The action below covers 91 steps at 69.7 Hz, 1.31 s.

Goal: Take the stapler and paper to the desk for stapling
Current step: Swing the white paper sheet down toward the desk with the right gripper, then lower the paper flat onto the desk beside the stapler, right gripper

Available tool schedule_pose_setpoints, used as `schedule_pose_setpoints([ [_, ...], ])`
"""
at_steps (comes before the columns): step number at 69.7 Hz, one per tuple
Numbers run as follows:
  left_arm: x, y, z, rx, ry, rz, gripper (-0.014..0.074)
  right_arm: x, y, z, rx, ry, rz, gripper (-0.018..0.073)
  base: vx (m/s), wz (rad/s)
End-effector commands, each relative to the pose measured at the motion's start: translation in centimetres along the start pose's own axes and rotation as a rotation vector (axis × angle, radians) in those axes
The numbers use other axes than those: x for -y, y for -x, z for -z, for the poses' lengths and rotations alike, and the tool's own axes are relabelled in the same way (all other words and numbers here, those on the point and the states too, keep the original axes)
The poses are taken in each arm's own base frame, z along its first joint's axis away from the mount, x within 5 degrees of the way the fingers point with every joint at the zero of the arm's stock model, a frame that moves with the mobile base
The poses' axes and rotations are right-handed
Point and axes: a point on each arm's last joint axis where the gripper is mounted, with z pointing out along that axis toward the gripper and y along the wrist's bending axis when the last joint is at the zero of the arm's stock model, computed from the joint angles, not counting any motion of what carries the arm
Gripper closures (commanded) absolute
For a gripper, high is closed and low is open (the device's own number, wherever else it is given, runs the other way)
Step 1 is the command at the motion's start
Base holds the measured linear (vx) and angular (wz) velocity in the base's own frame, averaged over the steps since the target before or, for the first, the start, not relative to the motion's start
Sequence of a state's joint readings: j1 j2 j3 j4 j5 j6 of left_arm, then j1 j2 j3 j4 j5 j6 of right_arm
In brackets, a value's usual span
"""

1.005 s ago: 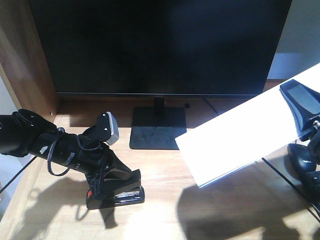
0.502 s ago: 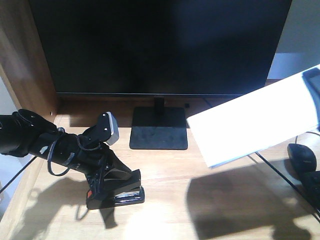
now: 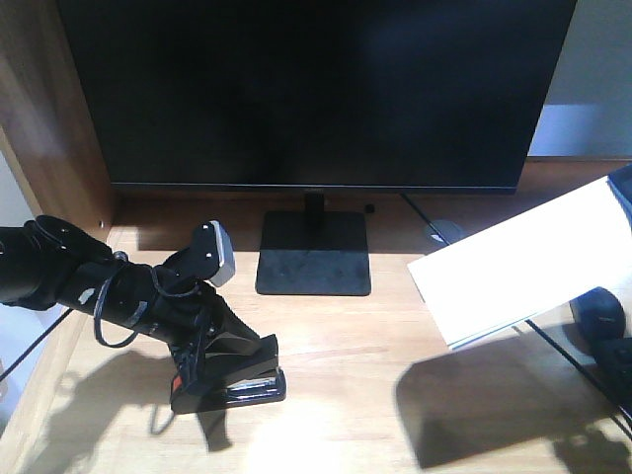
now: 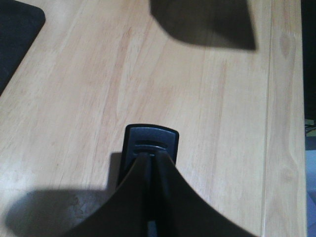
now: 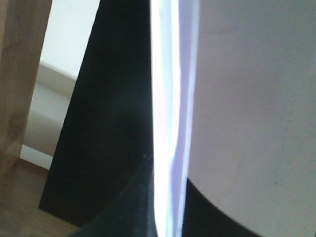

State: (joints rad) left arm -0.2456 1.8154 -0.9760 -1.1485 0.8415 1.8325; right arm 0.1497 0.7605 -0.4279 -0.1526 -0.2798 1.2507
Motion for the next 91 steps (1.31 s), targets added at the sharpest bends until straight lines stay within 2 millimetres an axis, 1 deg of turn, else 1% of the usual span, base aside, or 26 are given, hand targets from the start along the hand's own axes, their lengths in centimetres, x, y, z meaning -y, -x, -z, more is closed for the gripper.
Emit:
schedule_pose_setpoints([
  [1, 0.3, 1.9, 1.0, 0.072, 0.005, -0.015, 0.0603, -1.5, 0.1, -0.4, -0.035, 0.104, 0.017, 0.0565, 0.0, 0.0],
  [5, 0.3, 1.9, 1.0, 0.072, 0.005, -0.015, 0.0603, -1.4, -0.5, -0.8, -0.085, 0.119, 0.031, 0.0565, 0.0, 0.0],
  [13, 0.3, 1.9, 1.0, 0.072, 0.005, -0.015, 0.0603, -1.3, -1.6, -1.5, -0.198, 0.157, 0.002, 0.0565, 0.0, 0.0],
  [24, 0.3, 1.9, 1.0, 0.072, 0.005, -0.015, 0.0603, -0.6, -3.1, -2.6, -0.342, 0.152, -0.027, 0.0565, 0.0, 0.0],
  [31, 0.3, 1.9, 1.0, 0.072, 0.005, -0.015, 0.0603, -0.2, -3.6, -2.9, -0.389, 0.148, -0.036, 0.0565, 0.0, 0.0],
  [43, 0.3, 1.9, 1.0, 0.072, 0.005, -0.015, 0.0603, -0.1, -4.5, -3.4, -0.472, 0.188, -0.073, 0.0565, 0.0, 0.0],
  [55, 0.3, 1.9, 1.0, 0.072, 0.005, -0.015, 0.0603, 0.6, -5.6, -4.0, -0.57, 0.181, -0.099, 0.0565, 0.0, 0.0],
  [64, 0.3, 1.9, 1.0, 0.072, 0.005, -0.015, 0.0603, 1.2, -5.8, -4.4, -0.606, 0.177, -0.111, 0.0565, 0.0, 0.0],
  [74, 0.3, 1.9, 1.0, 0.072, 0.005, -0.015, 0.0603, 2.4, -5.2, -4.8, -0.645, 0.17, -0.153, 0.0565, 0.0, 0.0],
  [82, 0.3, 1.9, 1.0, 0.072, 0.005, -0.015, 0.0603, 3.9, -5.1, -5.1, -0.725, 0.163, -0.173, 0.0565, 0.0, 0.0],
  [91, 0.3, 1.9, 1.0, 0.072, 0.005, -0.015, 0.0603, 5.6, -5.4, -5.4, -0.829, 0.161, -0.22, 0.0565, 0.0, 0.0],
])
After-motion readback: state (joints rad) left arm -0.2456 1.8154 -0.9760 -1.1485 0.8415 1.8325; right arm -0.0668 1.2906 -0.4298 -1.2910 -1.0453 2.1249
